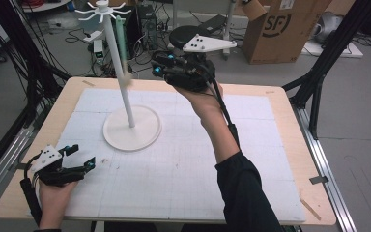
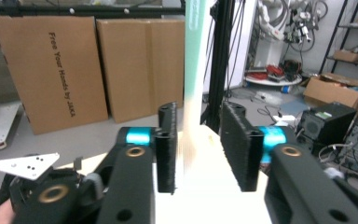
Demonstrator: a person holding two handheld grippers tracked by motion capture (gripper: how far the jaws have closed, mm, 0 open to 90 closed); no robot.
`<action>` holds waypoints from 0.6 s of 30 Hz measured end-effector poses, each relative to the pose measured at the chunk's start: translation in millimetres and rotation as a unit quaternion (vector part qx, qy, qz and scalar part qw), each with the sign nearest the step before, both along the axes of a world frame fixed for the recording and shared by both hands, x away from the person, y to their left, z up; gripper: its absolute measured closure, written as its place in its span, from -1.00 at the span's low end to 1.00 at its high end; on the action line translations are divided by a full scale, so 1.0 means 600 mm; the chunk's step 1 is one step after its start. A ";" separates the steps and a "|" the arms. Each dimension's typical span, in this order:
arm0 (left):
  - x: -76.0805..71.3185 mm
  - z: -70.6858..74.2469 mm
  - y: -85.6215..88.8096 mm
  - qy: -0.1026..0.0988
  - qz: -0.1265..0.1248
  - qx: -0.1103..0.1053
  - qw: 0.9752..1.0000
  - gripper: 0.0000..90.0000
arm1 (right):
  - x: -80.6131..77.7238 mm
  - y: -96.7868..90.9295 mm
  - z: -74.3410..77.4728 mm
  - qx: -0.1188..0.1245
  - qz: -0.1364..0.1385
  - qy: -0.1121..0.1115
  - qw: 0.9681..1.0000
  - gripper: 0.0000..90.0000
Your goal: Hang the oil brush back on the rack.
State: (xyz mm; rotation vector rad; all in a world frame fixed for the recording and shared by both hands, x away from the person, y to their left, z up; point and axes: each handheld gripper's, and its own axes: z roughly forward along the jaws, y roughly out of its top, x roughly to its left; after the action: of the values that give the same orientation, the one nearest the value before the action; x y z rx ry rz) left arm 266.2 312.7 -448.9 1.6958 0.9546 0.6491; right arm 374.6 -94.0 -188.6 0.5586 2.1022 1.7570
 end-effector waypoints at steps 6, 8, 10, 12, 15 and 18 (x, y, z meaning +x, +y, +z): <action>0.000 0.000 0.000 0.000 0.001 -0.001 1.000 -0.61 | -0.008 -0.028 -0.016 -0.003 0.009 0.001 1.000 0.18; 0.000 0.000 0.000 0.000 0.000 0.001 1.000 -0.61 | -0.011 -0.043 -0.027 -0.009 0.007 0.008 1.000 0.09; 0.000 0.000 -0.001 -0.001 0.001 0.000 1.000 -0.61 | -0.016 -0.063 -0.039 -0.006 0.009 0.009 1.000 0.04; 0.000 0.000 -0.001 0.000 0.002 -0.001 1.000 -0.61 | -0.021 -0.084 -0.054 -0.004 0.008 0.015 1.000 -0.03; 0.000 0.000 -0.001 -0.001 0.002 0.000 1.000 -0.62 | -0.031 -0.118 -0.081 -0.009 0.005 0.021 1.000 -0.14; 0.000 0.000 -0.001 0.000 0.002 0.000 1.000 -0.62 | -0.044 -0.152 -0.114 -0.020 0.001 0.028 0.999 -0.23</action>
State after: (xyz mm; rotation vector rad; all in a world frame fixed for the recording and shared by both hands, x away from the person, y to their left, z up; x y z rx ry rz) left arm 266.5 312.3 -449.0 1.6940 0.9597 0.6516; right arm 348.4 -185.1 -256.7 0.6013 2.1723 1.7152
